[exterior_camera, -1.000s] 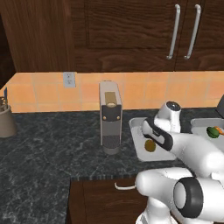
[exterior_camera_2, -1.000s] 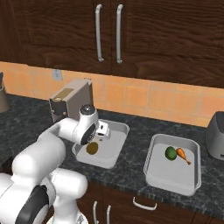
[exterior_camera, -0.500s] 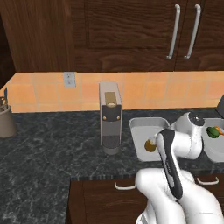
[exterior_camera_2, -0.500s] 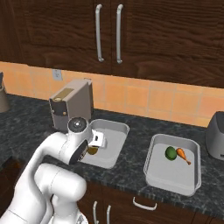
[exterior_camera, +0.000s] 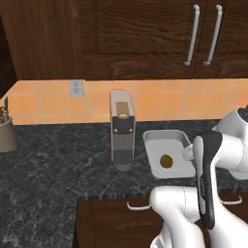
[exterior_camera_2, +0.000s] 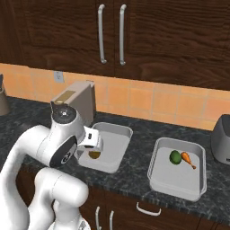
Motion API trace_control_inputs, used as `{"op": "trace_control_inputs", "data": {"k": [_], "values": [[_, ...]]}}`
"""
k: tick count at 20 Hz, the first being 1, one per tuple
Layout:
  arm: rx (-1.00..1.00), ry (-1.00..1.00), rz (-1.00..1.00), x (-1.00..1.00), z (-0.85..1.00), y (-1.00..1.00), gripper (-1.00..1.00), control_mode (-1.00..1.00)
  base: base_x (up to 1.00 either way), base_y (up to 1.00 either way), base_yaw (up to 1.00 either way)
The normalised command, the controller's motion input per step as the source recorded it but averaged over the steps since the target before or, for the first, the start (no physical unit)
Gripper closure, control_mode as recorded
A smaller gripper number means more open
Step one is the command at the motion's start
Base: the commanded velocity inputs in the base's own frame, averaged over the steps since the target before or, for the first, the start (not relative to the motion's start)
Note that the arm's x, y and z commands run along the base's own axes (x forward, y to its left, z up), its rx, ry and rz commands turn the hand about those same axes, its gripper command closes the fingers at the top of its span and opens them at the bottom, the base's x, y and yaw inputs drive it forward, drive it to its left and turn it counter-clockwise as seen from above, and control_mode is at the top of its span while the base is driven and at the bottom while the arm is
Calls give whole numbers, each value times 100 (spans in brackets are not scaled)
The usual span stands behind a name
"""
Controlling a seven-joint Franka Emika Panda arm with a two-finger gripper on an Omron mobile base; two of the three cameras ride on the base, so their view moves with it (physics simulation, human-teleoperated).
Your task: Place one avocado and one chicken drumstick in each tupperware on the nearby counter, to pack two identical lunches.
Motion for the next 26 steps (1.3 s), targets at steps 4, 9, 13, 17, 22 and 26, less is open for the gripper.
{"op": "trace_control_inputs", "data": {"k": [4, 9, 13, 17, 22, 26], "values": [[-33, -13, 0, -83, -25, 91, -100, -100, 0, 0, 0], [-2, -25, 0, -80, -63, 15, -100, -100, 0, 0, 0], [-2, -12, 0, -50, -27, -6, -100, 100, -50, -29, 0], [0, 0, 0, 0, 0, 0, -100, 100, -87, -97, -10], [0, 0, 0, 0, 0, 0, -100, 100, -37, -100, -13], [0, 0, 0, 0, 0, 0, -100, 100, -37, -100, -8]]}}
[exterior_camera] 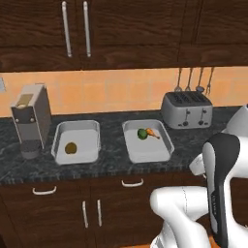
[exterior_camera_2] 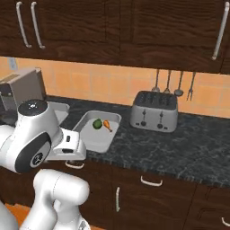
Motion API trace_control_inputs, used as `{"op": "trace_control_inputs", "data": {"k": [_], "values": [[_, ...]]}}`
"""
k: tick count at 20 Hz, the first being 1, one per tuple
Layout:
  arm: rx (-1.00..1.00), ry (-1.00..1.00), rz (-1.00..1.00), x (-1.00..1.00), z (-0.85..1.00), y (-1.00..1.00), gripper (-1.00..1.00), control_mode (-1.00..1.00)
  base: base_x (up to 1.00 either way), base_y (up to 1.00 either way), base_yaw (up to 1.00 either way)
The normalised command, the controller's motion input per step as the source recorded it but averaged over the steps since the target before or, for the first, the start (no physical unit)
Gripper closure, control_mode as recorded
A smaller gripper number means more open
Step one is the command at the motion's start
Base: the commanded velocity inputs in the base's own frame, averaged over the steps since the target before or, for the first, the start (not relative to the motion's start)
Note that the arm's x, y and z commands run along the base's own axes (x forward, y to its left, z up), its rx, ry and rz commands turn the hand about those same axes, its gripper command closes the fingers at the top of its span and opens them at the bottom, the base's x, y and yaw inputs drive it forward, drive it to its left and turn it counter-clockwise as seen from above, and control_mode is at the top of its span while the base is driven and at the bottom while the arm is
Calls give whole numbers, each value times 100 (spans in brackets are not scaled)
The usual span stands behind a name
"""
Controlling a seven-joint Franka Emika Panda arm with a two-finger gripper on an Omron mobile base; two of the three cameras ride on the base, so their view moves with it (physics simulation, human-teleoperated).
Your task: Place one avocado and one chicken drumstick in each tupperware on the nearby counter, to pack two identical lunches.
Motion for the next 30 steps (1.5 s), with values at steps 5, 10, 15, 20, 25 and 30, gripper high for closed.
{"op": "trace_control_inputs", "data": {"k": [5, 10, 15, 20, 25, 30], "values": [[0, 0, 0, 0, 0, 0, -100, 100, -58, -100, -5], [0, 0, 0, 0, 0, 0, -100, 100, -73, -100, -2], [0, 0, 0, 0, 0, 0, -100, 100, -28, -100, -4], [0, 0, 0, 0, 0, 0, -100, 100, -6, -100, -3], [0, 0, 0, 0, 0, 0, -100, 100, -3, -100, -4], [0, 0, 0, 0, 0, 0, -100, 100, 0, -100, -3]]}}
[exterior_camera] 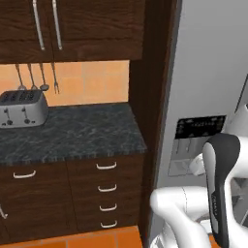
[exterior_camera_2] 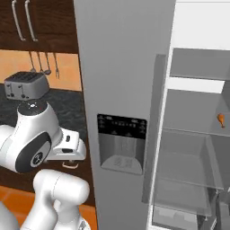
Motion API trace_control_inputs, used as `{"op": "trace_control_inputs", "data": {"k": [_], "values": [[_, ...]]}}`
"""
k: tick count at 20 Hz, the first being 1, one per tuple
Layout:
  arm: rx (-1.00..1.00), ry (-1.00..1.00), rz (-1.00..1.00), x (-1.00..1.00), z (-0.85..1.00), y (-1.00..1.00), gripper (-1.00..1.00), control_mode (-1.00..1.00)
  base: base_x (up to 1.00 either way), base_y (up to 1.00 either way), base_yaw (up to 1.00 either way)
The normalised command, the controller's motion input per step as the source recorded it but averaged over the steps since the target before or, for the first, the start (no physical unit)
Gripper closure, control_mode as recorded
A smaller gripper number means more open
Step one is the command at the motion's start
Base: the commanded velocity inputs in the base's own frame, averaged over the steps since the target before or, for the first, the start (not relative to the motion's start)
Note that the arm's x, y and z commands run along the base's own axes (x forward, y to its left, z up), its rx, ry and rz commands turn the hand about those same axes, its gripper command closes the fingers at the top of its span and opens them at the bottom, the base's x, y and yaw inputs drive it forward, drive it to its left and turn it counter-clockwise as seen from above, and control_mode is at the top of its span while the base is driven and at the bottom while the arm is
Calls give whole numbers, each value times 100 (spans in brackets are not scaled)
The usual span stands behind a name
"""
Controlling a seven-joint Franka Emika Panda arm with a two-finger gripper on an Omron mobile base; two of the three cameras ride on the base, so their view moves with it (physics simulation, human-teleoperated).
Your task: Place one avocado and one chicken drumstick in each tupperware on the nearby counter, to pack two identical lunches.
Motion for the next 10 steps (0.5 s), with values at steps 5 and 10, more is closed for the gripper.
{"op": "trace_control_inputs", "data": {"k": [5, 10], "values": [[0, 0, 0, 0, 0, 0, -100, 100, 0, -94, 0], [0, 0, 0, 0, 0, 0, -100, 100, 0, -79, 0]]}}
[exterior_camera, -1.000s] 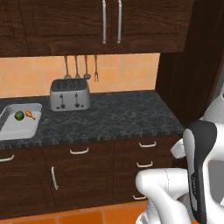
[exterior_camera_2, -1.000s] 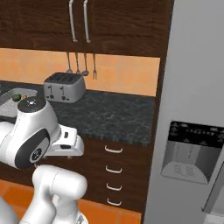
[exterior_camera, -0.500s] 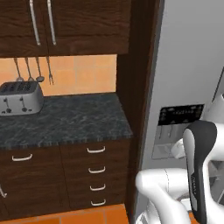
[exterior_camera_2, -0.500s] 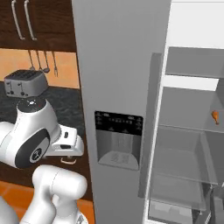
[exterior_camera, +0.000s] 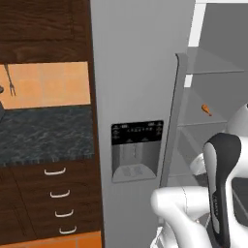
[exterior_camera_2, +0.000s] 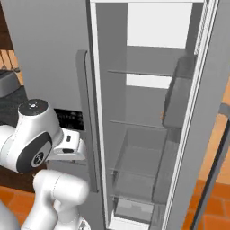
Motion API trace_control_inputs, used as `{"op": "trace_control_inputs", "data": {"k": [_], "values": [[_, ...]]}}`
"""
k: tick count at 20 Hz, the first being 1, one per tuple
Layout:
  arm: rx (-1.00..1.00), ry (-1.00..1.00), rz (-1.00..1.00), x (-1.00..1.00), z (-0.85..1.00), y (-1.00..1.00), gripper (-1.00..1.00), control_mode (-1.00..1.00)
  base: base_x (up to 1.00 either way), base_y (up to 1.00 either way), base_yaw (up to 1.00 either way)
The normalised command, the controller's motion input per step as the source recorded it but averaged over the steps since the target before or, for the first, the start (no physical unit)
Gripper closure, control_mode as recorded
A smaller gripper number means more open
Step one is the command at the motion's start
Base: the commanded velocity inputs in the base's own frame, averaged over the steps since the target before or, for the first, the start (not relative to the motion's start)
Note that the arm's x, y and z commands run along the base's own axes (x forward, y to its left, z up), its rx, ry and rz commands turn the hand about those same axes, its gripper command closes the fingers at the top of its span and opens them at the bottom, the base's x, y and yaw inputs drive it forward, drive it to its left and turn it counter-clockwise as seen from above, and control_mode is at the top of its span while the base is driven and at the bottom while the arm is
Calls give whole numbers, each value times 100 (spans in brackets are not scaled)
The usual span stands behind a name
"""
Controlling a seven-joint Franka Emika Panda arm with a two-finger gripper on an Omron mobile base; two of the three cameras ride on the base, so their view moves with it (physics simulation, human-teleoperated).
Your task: Place one avocado and one chicken drumstick in each tupperware on the nearby counter, to pack two identical lunches.
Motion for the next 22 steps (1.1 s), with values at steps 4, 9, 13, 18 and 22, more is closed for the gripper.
{"op": "trace_control_inputs", "data": {"k": [4, 9, 13, 18, 22], "values": [[0, 0, 0, 0, 0, 0, -100, 100, 4, -48, -3], [0, 0, 0, 0, 0, 0, -100, 100, 13, -41, -5], [0, 0, 0, 0, 0, 0, -100, 100, 16, -52, -6], [0, 0, 0, 0, 0, 0, -100, 100, 36, 7, -5], [0, 0, 0, 0, 0, 0, -100, 100, 40, 2, -2]]}}
